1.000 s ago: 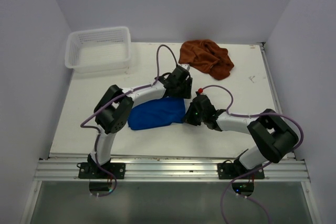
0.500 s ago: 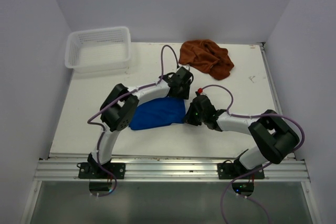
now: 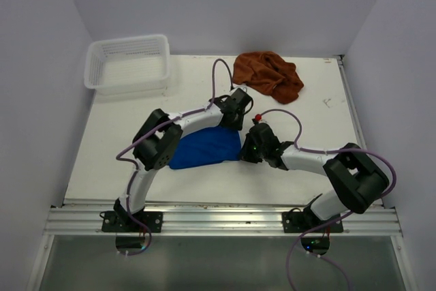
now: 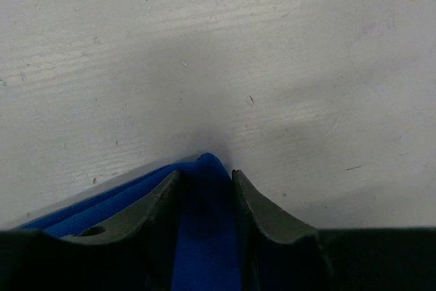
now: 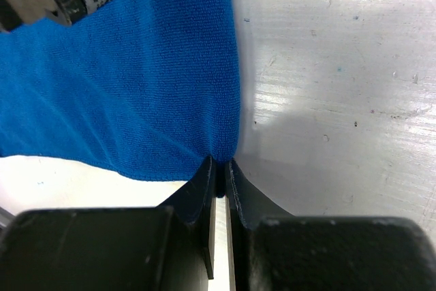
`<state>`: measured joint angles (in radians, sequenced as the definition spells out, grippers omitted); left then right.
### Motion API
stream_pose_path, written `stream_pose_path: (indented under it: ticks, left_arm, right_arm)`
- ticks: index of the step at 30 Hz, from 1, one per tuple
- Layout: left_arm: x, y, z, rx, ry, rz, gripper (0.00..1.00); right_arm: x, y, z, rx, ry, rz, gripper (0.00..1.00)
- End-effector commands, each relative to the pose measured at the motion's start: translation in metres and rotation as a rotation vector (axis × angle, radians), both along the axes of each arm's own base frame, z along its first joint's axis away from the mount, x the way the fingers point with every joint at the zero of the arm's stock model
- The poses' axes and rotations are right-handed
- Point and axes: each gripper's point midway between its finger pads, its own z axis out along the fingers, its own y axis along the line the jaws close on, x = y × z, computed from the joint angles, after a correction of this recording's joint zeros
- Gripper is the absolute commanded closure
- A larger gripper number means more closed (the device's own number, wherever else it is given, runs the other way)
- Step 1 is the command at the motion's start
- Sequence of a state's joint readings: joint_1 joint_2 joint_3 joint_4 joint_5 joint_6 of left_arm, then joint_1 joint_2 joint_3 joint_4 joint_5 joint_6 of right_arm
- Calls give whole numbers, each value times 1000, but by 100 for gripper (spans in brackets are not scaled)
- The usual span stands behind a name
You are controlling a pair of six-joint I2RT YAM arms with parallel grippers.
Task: Roll the towels
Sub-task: Roll the towel
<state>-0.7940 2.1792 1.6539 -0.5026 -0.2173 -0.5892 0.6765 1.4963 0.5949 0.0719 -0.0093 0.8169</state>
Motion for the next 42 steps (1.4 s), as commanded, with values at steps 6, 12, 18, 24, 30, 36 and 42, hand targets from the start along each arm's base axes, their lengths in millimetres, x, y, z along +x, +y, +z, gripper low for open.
stream_pose_path:
  ticks: [6,12,18,24,30,36,42]
  left_arm:
    - [-14,9,-33,105,67,-10,73]
    - [-4,4,-17,91,29,19,87]
    - [7,-7,15,-24,-48,85,96]
    - [12,-17,50,-230,-126,160,100]
    - [14,-9,70,-393,-149,240,100]
    - [19,-2,79,-547,-156,266,100]
    - [19,-3,68,-576,-127,265,100]
  right_arm:
    - [-14,-17,-12,-150,32,46,100]
    - [-16,-29,-7,-221,-1,69,100]
    - [-17,-38,3,-300,-47,109,100]
    - [-20,-48,13,-390,-89,123,100]
    - [-24,-57,16,-441,-105,132,100]
    - [-26,-54,31,-440,-199,169,100]
    - [-27,-63,38,-545,-238,232,100]
